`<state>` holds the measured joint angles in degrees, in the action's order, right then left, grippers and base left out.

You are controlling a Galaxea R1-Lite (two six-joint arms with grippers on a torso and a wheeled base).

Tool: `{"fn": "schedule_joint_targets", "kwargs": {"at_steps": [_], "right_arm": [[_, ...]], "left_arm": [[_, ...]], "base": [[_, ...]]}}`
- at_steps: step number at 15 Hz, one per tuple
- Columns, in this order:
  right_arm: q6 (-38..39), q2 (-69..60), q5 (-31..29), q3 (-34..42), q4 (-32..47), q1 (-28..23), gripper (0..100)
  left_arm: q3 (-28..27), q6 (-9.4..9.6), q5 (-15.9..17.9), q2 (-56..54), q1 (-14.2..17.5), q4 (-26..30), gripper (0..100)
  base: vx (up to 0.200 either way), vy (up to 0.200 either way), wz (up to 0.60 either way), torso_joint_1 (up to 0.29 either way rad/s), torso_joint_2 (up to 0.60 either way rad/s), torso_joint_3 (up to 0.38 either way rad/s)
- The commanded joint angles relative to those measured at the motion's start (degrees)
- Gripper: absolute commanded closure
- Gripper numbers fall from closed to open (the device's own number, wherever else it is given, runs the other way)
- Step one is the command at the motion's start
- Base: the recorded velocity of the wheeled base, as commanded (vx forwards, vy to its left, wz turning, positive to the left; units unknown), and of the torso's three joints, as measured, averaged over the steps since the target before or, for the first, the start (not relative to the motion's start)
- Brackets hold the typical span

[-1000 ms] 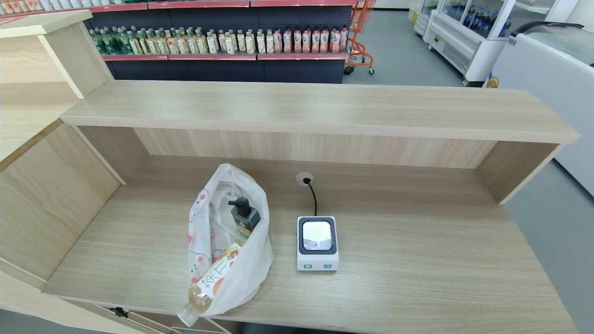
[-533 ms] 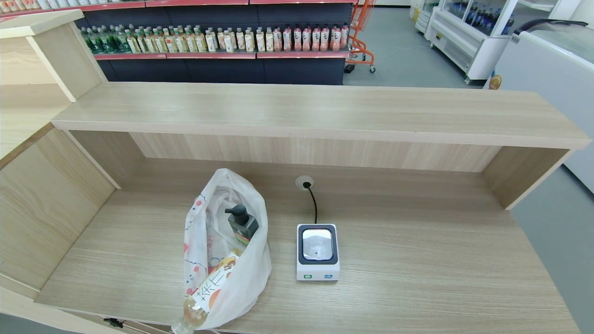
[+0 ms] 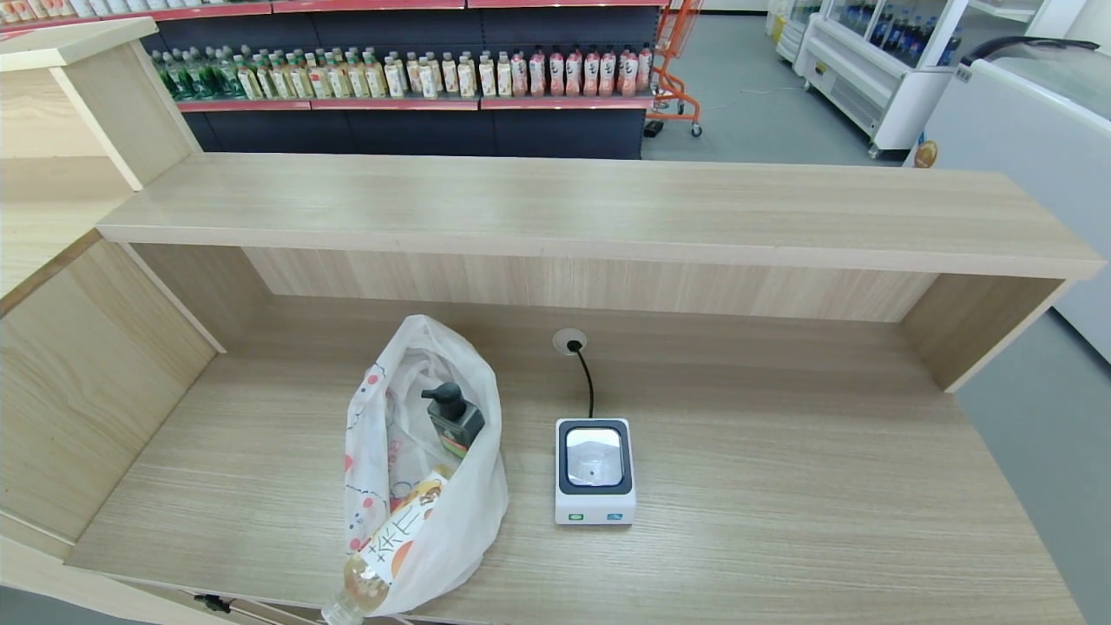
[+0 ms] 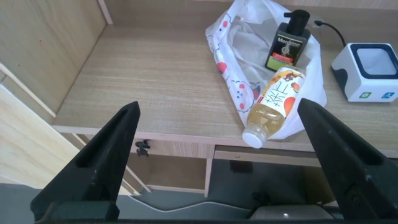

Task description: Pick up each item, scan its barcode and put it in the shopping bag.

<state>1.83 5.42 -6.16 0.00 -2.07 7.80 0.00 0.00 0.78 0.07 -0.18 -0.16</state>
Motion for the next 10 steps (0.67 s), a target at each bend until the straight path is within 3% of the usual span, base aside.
{"fn": "schedule_joint_targets", "kwargs": {"at_steps": [1,10], "right_arm": [[0.19,0.11,0.0,0.0,-0.04,0.02,100],[0.19,0.11,2.55,0.0,0.23,0.02,100]], "left_arm": [[0.0,0.0,0.01,0.01,0.01,-0.02,0],[0.0,0.0,0.01,0.01,0.01,-0.02,0]], "base": [[0.0,0.0,0.0,0.0,0.0,0.0],[0.0,0.0,0.0,0.0,0.0,0.0]]}}
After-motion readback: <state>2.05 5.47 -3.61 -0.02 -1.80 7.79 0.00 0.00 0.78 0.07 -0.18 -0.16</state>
